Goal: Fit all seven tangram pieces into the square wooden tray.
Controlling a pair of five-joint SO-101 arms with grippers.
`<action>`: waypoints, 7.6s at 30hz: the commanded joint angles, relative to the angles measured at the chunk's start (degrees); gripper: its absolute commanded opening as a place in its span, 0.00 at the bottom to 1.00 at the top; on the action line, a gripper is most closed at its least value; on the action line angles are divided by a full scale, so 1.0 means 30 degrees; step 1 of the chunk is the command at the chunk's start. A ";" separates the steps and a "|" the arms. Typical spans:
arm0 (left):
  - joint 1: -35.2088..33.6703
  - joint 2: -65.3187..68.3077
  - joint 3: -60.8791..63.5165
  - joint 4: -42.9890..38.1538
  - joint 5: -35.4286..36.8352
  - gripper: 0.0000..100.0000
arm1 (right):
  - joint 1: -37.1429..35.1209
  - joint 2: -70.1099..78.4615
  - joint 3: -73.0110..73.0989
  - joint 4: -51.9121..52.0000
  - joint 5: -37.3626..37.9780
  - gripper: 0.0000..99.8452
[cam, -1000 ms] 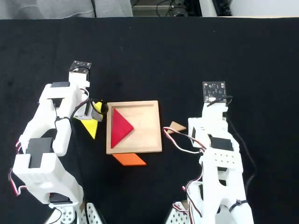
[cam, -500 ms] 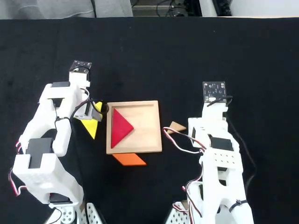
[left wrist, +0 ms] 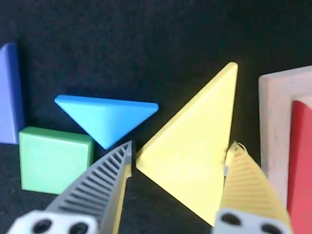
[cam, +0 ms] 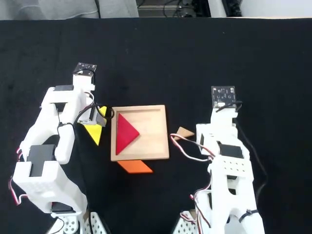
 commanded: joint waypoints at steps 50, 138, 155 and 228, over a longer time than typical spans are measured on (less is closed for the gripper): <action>1.1619 -0.7150 0.3707 -0.1084 -1.4095 0.22 | 0.3429 -0.0513 -0.0747 -0.0996 -0.2462 0.19; 0.9421 -1.3070 0.6198 -0.0205 -0.9553 0.37 | 0.3370 -0.0454 -0.0747 -0.0967 -0.2462 0.19; -0.1626 -2.9333 1.6249 0.2286 -0.1114 0.37 | -0.1436 -0.0542 -0.0601 0.1143 0.2110 0.19; -0.8923 -3.9004 2.3897 0.4630 -0.3341 0.37 | -1.8403 0.9187 -0.6491 0.4894 1.0286 0.18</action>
